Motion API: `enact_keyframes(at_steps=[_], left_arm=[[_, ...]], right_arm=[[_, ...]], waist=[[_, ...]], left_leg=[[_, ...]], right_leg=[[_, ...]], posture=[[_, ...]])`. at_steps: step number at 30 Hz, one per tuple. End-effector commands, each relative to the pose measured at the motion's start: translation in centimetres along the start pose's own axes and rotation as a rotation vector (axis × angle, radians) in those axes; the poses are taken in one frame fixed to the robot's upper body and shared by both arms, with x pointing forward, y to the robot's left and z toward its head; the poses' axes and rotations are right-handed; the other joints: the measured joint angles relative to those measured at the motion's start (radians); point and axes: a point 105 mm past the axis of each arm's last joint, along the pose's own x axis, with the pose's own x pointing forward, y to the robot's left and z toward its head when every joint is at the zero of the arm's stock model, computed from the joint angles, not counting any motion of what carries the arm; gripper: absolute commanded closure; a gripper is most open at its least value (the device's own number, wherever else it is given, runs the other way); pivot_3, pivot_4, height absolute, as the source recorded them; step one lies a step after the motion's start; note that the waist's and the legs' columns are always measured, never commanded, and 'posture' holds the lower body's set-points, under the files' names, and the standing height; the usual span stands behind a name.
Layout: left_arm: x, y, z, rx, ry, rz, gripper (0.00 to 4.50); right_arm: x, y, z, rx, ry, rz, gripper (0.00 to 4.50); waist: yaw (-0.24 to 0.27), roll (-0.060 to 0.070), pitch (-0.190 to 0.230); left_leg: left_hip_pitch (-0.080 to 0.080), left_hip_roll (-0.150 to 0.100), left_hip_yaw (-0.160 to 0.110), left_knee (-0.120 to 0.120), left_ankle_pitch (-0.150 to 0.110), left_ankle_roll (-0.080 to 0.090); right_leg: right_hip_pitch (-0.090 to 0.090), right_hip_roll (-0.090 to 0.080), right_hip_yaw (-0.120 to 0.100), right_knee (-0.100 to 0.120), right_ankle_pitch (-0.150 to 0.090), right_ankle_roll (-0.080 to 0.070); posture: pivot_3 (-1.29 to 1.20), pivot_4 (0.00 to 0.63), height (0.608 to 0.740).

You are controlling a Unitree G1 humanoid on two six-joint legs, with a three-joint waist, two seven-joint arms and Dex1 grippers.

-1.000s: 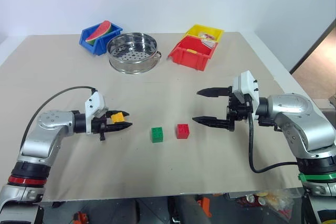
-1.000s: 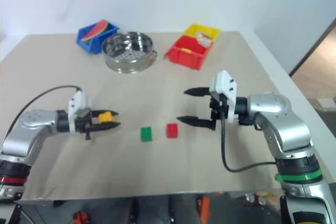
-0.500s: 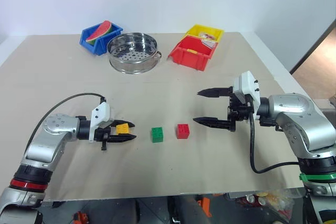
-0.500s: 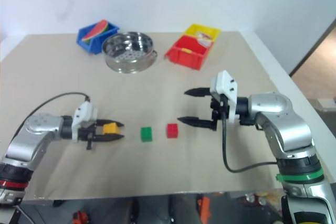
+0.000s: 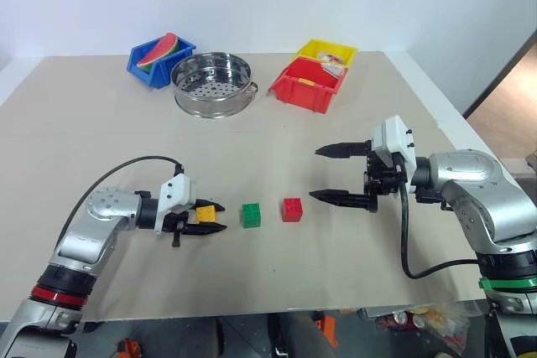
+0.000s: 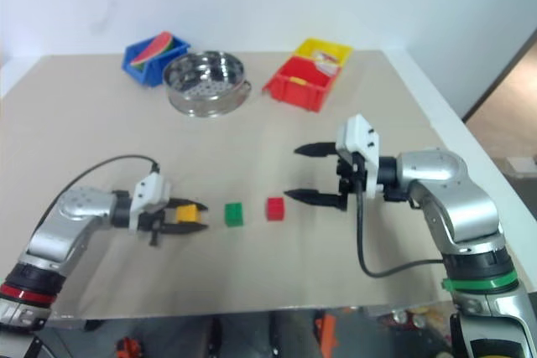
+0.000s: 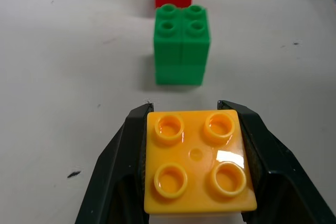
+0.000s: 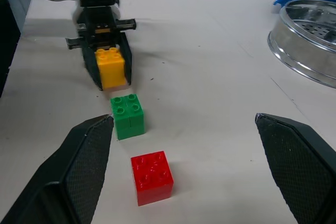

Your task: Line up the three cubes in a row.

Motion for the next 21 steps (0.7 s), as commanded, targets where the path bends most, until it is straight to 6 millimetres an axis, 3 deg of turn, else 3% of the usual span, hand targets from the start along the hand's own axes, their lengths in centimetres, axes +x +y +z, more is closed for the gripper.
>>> enact_keyframes(at_steps=[1,8,21], left_arm=[[0.0,0.0,0.5,0.031,-0.015,0.008,3.11],[0.3,-0.7,0.2,0.019,-0.02,0.001,3.11],[0.0,-0.5,-0.1,0.015,-0.013,0.036,3.11]], right_arm=[[-0.2,0.8,0.9,-0.058,-0.028,0.06,0.0],[-0.2,2.7,0.2,-0.109,-0.004,0.216,0.0],[0.2,2.1,0.0,-0.113,-0.004,0.208,0.0]], waist=[[0.0,0.0,0.0],[0.0,0.0,0.0],[0.0,0.0,0.0]], left_leg=[[0.0,0.0,0.0,0.0,0.0,0.0],[0.0,0.0,0.0,0.0,0.0,0.0],[0.001,0.0,0.0,0.0,0.0,0.0]], right_leg=[[0.0,0.0,0.0,0.0,0.0,0.0],[0.0,0.0,0.0,0.0,0.0,0.0],[0.0,0.0,0.0,0.0,0.0,0.0]], posture=[[0.0,0.15,0.74],[0.0,0.15,0.74],[0.0,0.15,0.74]])
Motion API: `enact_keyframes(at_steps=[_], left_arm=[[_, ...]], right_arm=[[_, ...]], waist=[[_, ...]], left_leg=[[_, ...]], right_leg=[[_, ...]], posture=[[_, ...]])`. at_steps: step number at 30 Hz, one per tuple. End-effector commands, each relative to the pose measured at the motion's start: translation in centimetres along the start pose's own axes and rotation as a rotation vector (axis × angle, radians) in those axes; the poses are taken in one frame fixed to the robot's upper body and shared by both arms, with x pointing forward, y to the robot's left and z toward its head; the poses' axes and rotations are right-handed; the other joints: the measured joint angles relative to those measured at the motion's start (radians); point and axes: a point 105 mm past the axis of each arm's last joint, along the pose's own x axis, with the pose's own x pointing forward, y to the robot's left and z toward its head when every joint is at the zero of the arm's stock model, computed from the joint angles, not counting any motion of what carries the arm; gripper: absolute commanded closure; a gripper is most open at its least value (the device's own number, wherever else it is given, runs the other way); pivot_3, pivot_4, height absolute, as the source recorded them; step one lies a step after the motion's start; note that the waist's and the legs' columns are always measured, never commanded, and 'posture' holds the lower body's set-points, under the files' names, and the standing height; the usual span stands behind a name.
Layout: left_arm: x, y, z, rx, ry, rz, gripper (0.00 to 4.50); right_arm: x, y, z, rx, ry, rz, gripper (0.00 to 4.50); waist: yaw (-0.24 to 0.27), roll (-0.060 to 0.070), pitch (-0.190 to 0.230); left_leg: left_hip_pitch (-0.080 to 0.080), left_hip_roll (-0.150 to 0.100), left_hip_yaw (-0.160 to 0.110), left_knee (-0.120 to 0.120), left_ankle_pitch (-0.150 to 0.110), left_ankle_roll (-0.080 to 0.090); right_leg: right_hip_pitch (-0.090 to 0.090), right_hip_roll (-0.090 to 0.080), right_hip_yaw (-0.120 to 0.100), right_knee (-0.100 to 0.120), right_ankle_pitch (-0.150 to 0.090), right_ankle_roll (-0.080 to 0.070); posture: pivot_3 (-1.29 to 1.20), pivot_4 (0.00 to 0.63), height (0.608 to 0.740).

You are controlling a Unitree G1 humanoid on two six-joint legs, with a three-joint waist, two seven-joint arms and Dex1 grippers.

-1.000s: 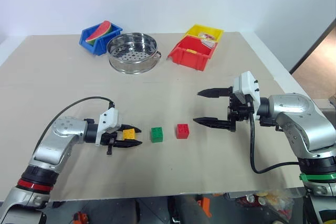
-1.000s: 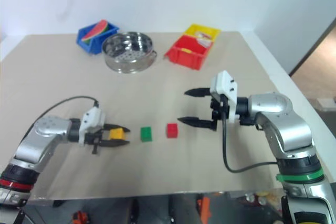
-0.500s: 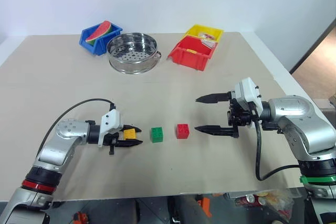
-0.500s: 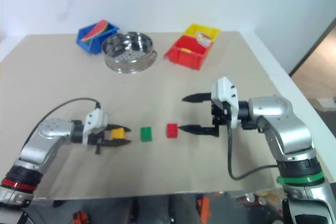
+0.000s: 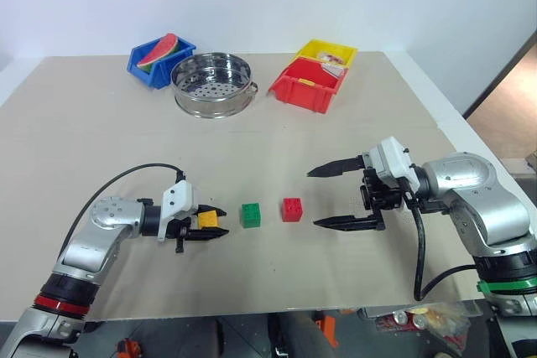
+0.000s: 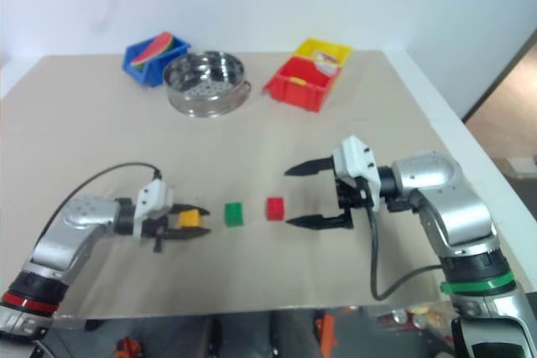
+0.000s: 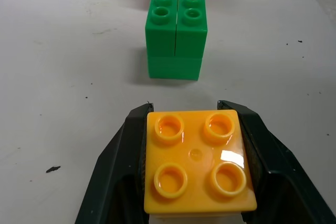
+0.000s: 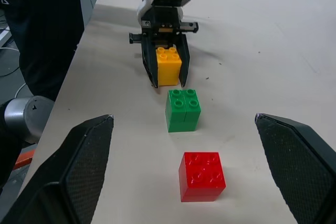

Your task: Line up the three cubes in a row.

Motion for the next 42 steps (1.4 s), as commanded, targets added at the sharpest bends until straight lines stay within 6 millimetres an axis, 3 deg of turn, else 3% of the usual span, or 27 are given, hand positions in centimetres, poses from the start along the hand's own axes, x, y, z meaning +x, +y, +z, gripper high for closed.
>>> enact_keyframes(at_steps=[1,10,11,16,18,24,26,31,36,42], left_arm=[[-0.4,0.2,0.5,0.038,-0.002,0.01,3.11],[-0.4,0.0,-0.1,0.027,0.035,-0.04,3.11],[-0.5,0.0,-0.1,0.035,0.044,-0.048,2.07],[-1.2,0.5,1.0,0.078,0.048,-0.046,0.39],[-1.7,0.7,1.6,0.088,0.051,-0.038,0.01],[-3.3,0.7,3.7,0.108,0.052,-0.036,0.01],[-4.2,0.7,5.2,0.068,0.028,-0.022,0.01],[-6.0,4.0,8.6,-0.058,-0.124,0.212,0.01],[-6.7,7.8,7.0,-0.054,-0.134,0.527,0.01],[-6.0,8.7,4.5,-0.072,-0.144,0.704,0.01]], right_arm=[[-0.1,-0.2,0.7,-0.04,-0.006,-0.003,0.0],[-0.3,-0.3,0.5,-0.038,0.006,-0.017,0.0],[-0.3,-0.3,0.5,-0.037,0.007,-0.019,0.0],[-0.4,-0.4,0.6,-0.03,-0.007,-0.035,0.0],[-0.4,-0.4,0.7,-0.026,-0.018,-0.043,0.0],[-0.6,-0.8,1.0,-0.016,-0.046,-0.077,0.0],[-1.0,-1.2,1.4,-0.012,-0.063,-0.108,0.0],[-2.0,-3.9,2.5,0.021,-0.128,-0.29,0.0],[-2.1,-6.9,0.7,0.001,-0.12,-0.521,0.0],[-1.7,-7.2,-1.7,0.031,-0.088,-0.586,0.0]], waist=[[0.0,0.0,0.0],[0.0,0.0,0.0],[-0.001,0.0,0.0],[0.0,0.0,0.0],[0.0,0.0,0.0],[-0.001,0.0,0.0],[-0.001,0.0,0.0],[-0.001,0.0,0.0],[-0.001,0.0,0.0],[0.0,0.0,0.0]], left_leg=[[0.0,0.0,0.0,0.0,0.0,0.0],[0.0,0.0,0.0,0.0,0.0,0.0],[0.0,0.0,0.0,0.0,0.0,0.0],[0.0,0.0,0.0,0.0,0.0,0.0],[0.0,0.0,0.0,0.0,0.0,0.0],[0.0,0.001,0.0,0.0,0.0,0.0],[0.0,0.001,0.0,0.0,0.0,0.0],[0.0,0.001,0.0,0.0,0.0,0.0],[0.003,0.0,0.0,0.0,0.0,0.001],[-0.001,0.0,0.001,0.0,0.0,0.0]], right_leg=[[0.0,0.0,0.0,0.0,0.0,0.0],[0.0,0.0,0.0,0.0,0.0,0.0],[0.0,0.0,0.0,0.0,0.0,0.0],[0.0,0.0,0.0,0.0,0.0,0.0],[0.0,0.0,0.0,0.0,0.0,0.0],[0.0,0.0,0.0,0.0,0.0,0.0],[0.0,0.0,0.0,0.0,0.0,0.0],[0.0,0.0,-0.001,0.0,0.0,0.0],[0.002,0.0,0.0,0.0,0.001,0.001],[-0.001,-0.001,0.001,0.0,0.001,0.0]], posture=[[0.0,0.15,0.74],[0.0,0.15,0.74],[0.0,0.15,0.74],[0.0,0.15,0.74],[0.0,0.15,0.74],[0.0,0.15,0.74],[0.0,0.15,0.74],[0.0,0.15,0.74],[0.0,0.15,0.74],[0.0,0.15,0.74]])
